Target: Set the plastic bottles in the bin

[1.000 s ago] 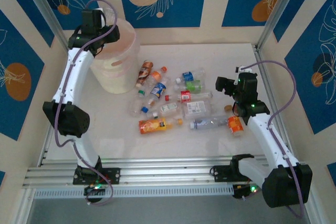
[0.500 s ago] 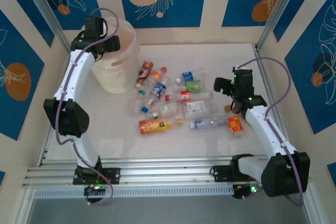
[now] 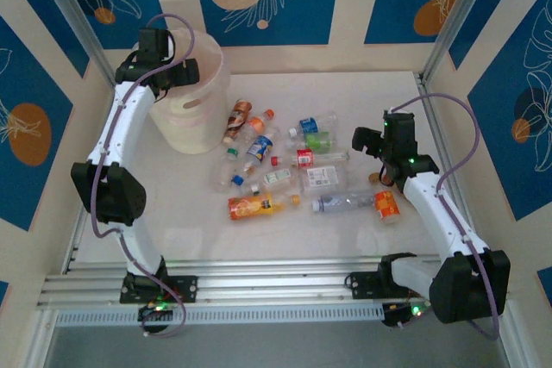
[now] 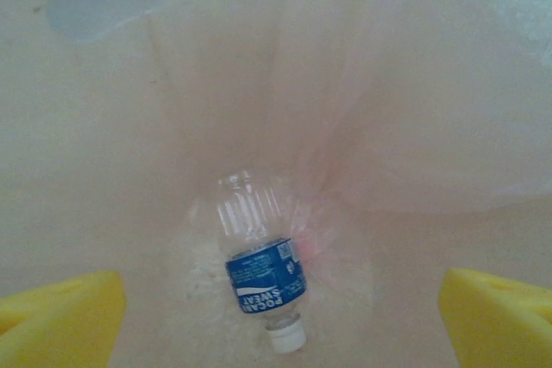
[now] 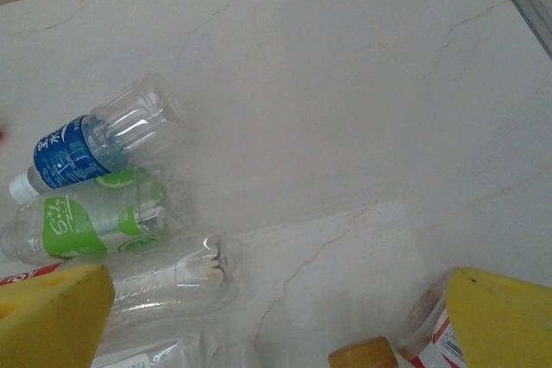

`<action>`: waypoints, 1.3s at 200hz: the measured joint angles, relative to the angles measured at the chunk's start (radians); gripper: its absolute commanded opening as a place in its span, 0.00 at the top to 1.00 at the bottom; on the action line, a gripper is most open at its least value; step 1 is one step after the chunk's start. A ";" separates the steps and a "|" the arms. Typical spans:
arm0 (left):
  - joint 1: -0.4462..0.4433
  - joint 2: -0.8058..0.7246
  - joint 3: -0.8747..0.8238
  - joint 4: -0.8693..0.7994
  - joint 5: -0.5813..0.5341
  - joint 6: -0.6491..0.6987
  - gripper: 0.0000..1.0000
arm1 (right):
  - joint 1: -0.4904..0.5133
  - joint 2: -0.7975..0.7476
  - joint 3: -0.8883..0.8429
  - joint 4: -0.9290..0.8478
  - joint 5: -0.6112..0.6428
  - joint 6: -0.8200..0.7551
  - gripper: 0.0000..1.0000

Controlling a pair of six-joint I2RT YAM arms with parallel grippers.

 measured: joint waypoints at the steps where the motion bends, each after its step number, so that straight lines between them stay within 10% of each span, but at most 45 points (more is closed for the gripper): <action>1: 0.000 0.000 0.000 0.000 0.000 0.000 0.06 | 0.000 0.000 0.001 0.000 0.000 0.000 0.01; 149: 0.003 -0.408 -0.016 -0.003 0.001 -0.036 0.00 | 0.009 -0.023 0.013 -0.037 0.008 0.000 0.01; 260: -0.113 -0.785 -0.500 -0.007 0.117 -0.152 0.01 | 0.028 -0.042 0.013 -0.060 0.008 0.008 0.01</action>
